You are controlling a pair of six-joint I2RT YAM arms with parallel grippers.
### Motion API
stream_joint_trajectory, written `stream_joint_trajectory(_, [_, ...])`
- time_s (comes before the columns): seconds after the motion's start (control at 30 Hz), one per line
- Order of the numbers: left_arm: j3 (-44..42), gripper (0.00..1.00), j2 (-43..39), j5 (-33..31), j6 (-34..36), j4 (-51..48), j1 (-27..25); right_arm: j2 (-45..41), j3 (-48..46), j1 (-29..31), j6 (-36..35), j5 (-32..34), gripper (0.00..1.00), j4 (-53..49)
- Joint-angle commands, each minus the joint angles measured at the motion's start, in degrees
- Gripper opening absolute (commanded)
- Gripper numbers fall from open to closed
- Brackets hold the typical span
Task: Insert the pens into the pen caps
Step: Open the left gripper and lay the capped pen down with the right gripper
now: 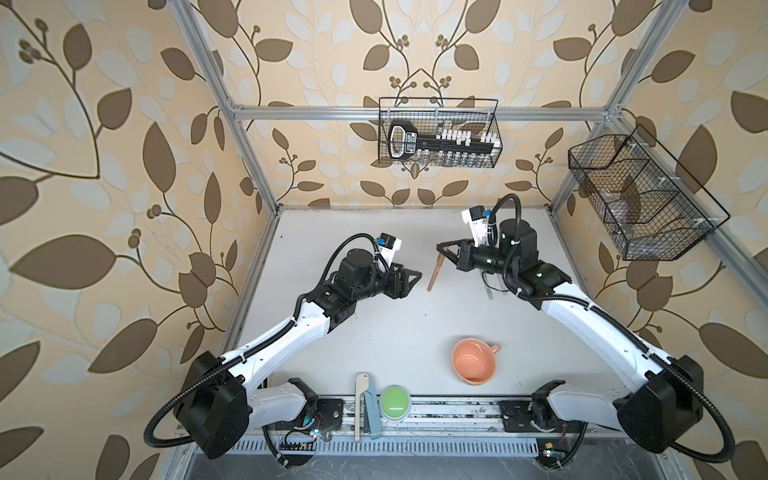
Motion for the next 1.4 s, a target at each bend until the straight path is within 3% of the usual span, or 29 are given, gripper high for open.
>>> stream_joint_trajectory(0.0, [-1.99,0.89,-5.04,-9.26,-3.78,0.3,0.02,3.05,5.0,-2.73,-5.35,-4.65,0.0,-9.28])
stream_joint_trajectory(0.1, [-0.7,0.99,-7.46,-15.55,-3.64,-8.49,0.08,9.16,10.07,-5.04,-11.05,-3.98,0.0,-17.81])
stream_joint_trajectory(0.23, [1.33,0.99,-9.4,-28.74,-5.24,-22.08,0.08,19.6,15.84,-7.82,-20.55,0.28,0.0,-31.26])
stream_joint_trajectory(0.37, [0.34,0.99,-11.17,-40.97,-7.58,-27.36,0.26,28.64,19.36,-11.04,-23.86,4.67,0.0,-35.18])
stream_joint_trajectory(0.7, [-2.69,0.99,-12.29,-48.61,-8.58,-28.86,2.13,41.79,26.69,-13.14,-26.15,8.65,0.0,-38.41])
stream_joint_trajectory(0.93, [-4.57,0.99,-14.41,-53.57,-7.74,-27.33,2.44,45.49,26.37,-13.84,-25.58,9.65,0.0,-35.17])
stream_joint_trajectory(1.07, [-5.97,0.99,-15.42,-56.56,-7.25,-26.17,2.48,46.74,26.72,-14.59,-25.03,9.14,0.15,-33.0])
stream_joint_trajectory(1.23, [-6.68,0.99,-14.36,-63.6,-7.7,-26.93,2.54,47.93,27.93,-15.17,-24.89,8.9,0.25,-32.07])
stream_joint_trajectory(1.37, [-7.45,0.99,-13.38,-65.2,-7.08,-25.22,2.96,46.93,28.45,-15.2,-24.39,10.08,0.33,-31.15])
